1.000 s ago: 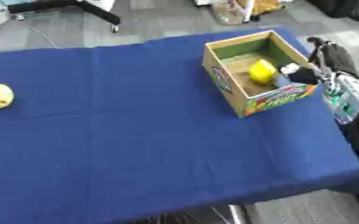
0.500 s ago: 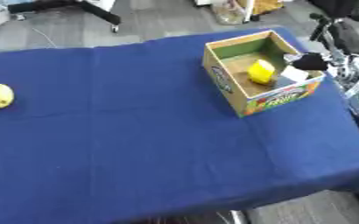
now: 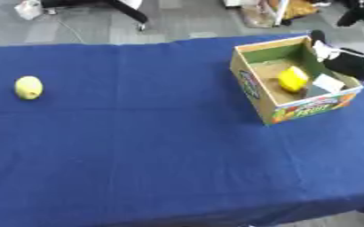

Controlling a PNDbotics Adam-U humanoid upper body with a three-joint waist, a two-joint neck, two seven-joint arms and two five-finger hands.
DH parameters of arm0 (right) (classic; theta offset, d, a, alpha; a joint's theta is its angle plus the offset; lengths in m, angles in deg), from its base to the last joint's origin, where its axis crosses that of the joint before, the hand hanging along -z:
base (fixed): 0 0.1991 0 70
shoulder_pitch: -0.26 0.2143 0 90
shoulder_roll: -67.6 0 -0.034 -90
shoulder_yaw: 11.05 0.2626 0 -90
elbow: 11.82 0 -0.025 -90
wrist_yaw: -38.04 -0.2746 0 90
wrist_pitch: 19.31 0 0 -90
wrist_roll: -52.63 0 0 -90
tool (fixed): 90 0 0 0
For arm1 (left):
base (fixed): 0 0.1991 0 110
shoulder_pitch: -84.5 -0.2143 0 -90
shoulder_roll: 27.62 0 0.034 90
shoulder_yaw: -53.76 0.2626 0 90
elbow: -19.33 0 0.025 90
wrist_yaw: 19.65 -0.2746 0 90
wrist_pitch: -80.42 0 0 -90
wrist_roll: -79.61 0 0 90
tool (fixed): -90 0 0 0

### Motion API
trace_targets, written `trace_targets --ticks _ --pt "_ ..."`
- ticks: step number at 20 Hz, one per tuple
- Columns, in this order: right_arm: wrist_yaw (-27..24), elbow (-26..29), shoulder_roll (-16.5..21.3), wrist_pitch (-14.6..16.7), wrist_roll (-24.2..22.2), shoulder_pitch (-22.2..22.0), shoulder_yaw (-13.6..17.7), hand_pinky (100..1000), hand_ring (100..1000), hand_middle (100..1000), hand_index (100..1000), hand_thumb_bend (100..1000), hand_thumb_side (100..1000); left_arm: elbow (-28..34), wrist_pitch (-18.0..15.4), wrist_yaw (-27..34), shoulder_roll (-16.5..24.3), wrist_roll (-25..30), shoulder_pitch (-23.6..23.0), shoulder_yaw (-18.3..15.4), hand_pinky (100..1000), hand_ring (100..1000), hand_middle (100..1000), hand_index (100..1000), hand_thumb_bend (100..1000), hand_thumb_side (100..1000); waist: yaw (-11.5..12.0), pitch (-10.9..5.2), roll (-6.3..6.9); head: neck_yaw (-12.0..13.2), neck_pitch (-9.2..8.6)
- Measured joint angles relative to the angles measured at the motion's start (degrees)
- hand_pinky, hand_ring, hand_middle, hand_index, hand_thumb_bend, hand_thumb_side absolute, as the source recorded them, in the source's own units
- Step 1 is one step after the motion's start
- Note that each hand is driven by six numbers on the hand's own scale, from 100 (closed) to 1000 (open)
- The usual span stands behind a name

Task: Pick up the objects with one hand, pass them to the other hand, and then place them into the box on the other side of the table.

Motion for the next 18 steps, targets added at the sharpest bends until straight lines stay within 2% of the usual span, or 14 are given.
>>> trace_targets --ticks 2,5,10,14,18 --pt "0.8 2.9 -1.2 3.4 0.2 -0.8 -1.0 828 624 520 864 148 314 -2.0 1.2 -4.4 2.2 0.9 0.7 0.2 769 706 679 766 521 537 -0.3 0.00 0.19 2.6 0.00" --pt "1.8 4.4 -2.7 8.9 -0.3 -1.0 -2.8 824 622 518 864 127 304 -5.3 2.7 -12.2 5.9 3.7 2.5 1.4 789 722 691 785 559 497 -0.7 0.00 0.42 6.2 0.00" --pt "2.9 4.7 -4.5 16.3 -2.5 -0.9 -6.0 825 619 511 862 100 318 -12.1 3.3 -24.8 11.0 11.2 9.0 4.5 811 738 699 802 607 420 -1.1 0.00 0.59 11.0 0.00" --pt "2.9 4.7 -6.7 19.5 -4.9 -0.5 -8.5 825 610 501 854 100 330 -18.4 1.9 -33.3 12.0 17.7 15.7 7.4 818 742 695 802 632 404 -1.4 0.00 0.61 12.9 0.00" --pt "2.0 4.7 -8.8 20.4 -6.9 -0.4 -10.1 826 600 489 836 100 354 -24.3 0.3 -39.4 11.1 22.2 21.1 9.6 817 741 691 804 656 426 -1.7 0.02 0.60 13.6 0.00"
